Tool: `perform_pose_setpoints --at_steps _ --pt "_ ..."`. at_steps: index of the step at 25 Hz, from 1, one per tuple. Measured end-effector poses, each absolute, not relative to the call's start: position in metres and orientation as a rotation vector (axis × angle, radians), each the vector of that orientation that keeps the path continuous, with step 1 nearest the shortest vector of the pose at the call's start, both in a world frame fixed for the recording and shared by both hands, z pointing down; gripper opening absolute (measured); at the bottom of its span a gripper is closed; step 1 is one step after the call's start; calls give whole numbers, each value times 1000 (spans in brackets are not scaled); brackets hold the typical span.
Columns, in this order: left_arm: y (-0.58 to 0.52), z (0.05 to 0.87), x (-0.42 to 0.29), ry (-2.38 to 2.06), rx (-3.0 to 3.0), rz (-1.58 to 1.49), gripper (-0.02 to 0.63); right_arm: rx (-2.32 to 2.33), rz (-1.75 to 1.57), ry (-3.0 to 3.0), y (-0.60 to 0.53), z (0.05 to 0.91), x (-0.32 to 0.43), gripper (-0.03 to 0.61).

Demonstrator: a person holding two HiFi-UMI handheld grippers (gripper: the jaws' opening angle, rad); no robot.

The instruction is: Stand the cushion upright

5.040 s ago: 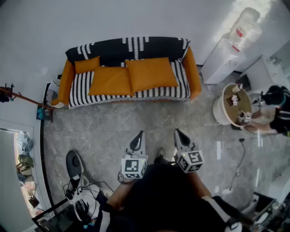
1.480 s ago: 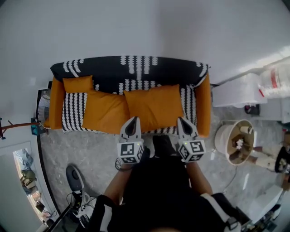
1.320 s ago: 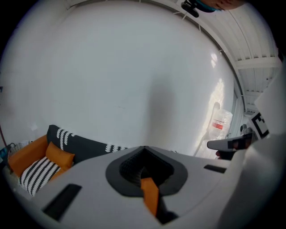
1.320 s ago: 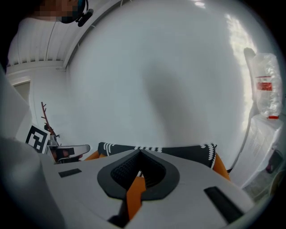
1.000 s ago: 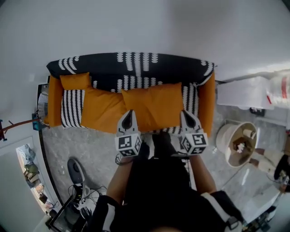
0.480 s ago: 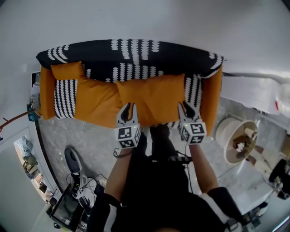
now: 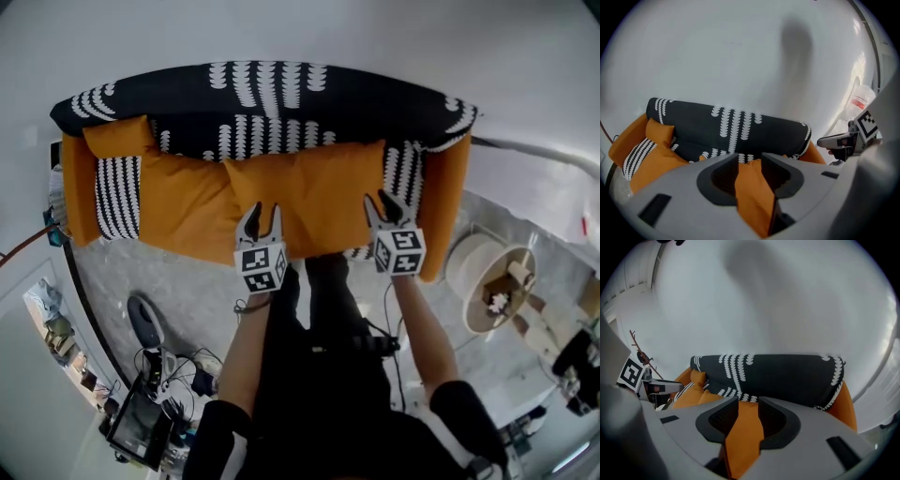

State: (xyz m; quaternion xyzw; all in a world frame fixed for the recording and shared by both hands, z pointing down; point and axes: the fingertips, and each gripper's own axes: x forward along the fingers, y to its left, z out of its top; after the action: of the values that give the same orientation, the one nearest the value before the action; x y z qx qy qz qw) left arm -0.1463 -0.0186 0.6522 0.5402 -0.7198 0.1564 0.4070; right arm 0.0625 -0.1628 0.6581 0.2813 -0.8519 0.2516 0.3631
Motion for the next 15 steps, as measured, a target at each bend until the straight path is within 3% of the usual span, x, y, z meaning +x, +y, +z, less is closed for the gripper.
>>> perform_pose_setpoints --at_steps 15 --pt "-2 764 -149 -1745 1215 459 192 670 707 -1993 -179 807 87 190"
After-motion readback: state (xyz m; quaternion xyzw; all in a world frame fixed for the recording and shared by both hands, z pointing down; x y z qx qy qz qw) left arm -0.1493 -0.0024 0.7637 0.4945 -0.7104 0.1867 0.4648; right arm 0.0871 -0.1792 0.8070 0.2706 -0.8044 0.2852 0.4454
